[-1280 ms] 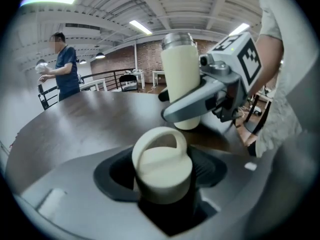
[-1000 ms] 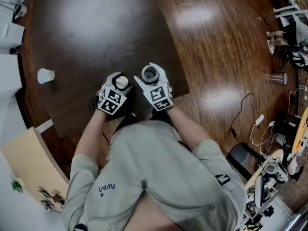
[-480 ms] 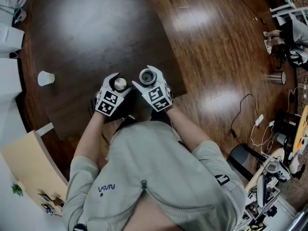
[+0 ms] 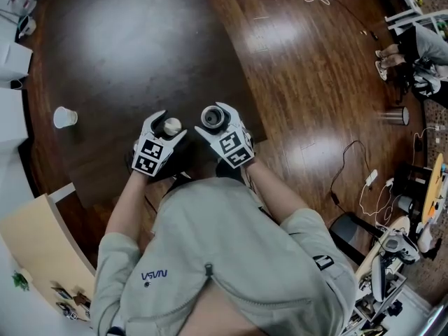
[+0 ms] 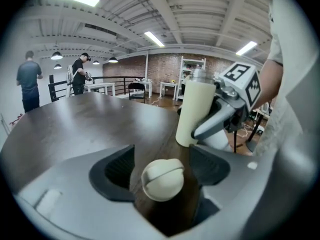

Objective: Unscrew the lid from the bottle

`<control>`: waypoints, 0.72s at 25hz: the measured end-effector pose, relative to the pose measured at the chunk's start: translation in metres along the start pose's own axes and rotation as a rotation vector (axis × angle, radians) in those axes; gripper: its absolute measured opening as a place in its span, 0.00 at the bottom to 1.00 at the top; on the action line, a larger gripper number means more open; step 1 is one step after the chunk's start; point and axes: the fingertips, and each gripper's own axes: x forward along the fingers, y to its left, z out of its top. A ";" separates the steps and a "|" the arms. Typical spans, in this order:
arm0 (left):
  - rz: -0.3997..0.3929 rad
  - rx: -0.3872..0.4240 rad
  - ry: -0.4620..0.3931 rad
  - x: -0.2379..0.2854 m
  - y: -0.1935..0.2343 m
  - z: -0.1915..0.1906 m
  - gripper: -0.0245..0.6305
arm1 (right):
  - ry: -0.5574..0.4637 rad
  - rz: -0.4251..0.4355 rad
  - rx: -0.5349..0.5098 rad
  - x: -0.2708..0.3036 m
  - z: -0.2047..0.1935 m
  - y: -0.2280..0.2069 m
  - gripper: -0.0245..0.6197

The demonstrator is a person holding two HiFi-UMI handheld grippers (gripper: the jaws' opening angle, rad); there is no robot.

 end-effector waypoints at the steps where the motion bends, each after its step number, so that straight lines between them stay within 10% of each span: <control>1: 0.009 -0.004 -0.020 -0.002 0.002 0.003 0.58 | 0.006 0.010 0.001 -0.003 -0.003 0.002 0.60; 10: 0.109 -0.194 -0.227 -0.064 0.005 0.037 0.41 | -0.061 -0.003 0.121 -0.066 -0.002 0.002 0.59; 14: 0.195 -0.297 -0.325 -0.098 0.000 0.051 0.07 | -0.154 -0.016 0.131 -0.091 0.028 -0.003 0.23; 18: 0.297 -0.342 -0.391 -0.122 -0.004 0.072 0.04 | -0.226 -0.027 0.103 -0.107 0.059 -0.010 0.04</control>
